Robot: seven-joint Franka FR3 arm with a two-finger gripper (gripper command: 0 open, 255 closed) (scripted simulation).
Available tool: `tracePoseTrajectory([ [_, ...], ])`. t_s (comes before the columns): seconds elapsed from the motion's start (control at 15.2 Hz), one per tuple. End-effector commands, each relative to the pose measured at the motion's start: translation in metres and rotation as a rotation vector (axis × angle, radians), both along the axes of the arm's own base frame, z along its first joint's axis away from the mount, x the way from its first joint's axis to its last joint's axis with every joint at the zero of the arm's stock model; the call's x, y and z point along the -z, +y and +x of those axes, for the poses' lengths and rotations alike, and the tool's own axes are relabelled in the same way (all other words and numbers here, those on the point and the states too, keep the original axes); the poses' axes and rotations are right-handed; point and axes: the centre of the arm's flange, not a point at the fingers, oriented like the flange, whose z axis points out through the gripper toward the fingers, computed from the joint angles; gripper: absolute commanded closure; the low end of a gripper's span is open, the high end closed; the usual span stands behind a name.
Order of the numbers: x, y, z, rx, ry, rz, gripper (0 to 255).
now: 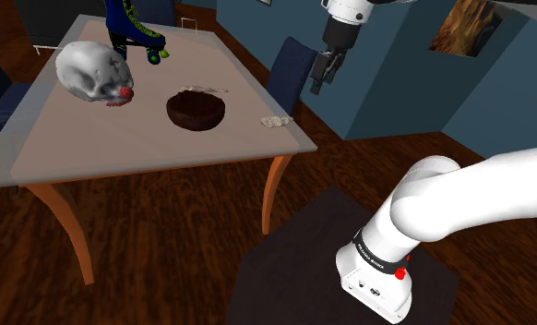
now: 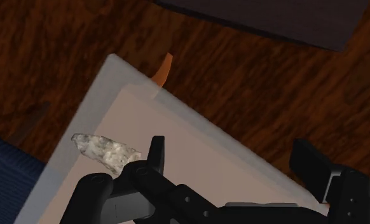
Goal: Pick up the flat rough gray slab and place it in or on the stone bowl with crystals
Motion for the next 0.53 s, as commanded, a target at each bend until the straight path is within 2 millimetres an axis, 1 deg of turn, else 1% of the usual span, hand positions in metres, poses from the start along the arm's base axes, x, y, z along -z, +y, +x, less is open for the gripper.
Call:
tracePoseTrajectory([
  [0.0, 0.020, -0.017, 0.009, -0.076, 0.006, -0.009, 0],
  [0.46, 0.077, -0.073, 0.053, -0.316, 0.027, -0.034, 0],
])
